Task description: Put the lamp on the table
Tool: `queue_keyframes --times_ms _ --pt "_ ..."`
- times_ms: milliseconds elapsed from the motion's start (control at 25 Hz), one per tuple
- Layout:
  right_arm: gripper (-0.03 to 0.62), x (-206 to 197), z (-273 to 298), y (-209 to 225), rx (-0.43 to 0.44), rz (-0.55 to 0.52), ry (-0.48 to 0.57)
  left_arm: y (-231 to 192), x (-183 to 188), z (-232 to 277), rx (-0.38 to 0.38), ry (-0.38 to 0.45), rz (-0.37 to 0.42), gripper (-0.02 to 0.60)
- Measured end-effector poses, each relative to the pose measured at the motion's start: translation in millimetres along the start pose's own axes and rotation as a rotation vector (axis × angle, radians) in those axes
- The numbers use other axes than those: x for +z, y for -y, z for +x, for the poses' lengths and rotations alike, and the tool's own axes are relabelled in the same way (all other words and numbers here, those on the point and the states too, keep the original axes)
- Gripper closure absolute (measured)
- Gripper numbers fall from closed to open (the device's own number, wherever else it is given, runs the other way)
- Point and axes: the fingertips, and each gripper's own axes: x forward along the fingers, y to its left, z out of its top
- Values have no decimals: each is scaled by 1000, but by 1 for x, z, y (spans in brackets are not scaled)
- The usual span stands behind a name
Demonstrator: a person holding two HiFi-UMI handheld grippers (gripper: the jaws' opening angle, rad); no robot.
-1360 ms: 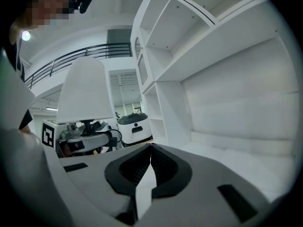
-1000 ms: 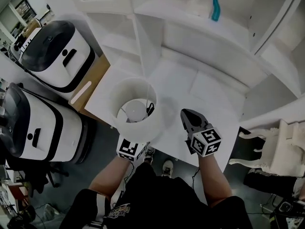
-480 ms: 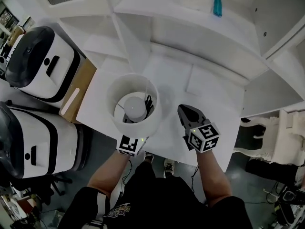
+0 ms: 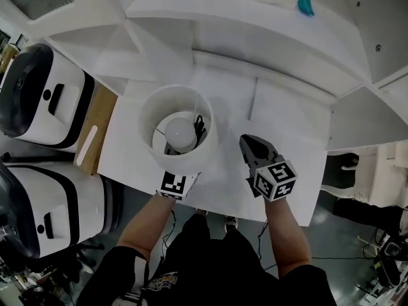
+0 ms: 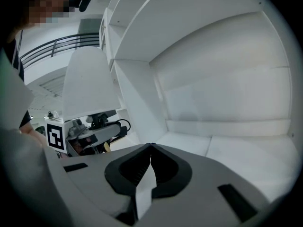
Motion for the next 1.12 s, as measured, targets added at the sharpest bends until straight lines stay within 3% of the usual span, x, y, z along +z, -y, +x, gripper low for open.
queue_keyframes --times_ms 560,1120 --pt "569 -6 21 21 -85 56 -2 -31 -15 59 -31 27 -4 484" --pt "568 -23 32 21 -117 54 -19 -42 -45 81 -47 18 -23 483"
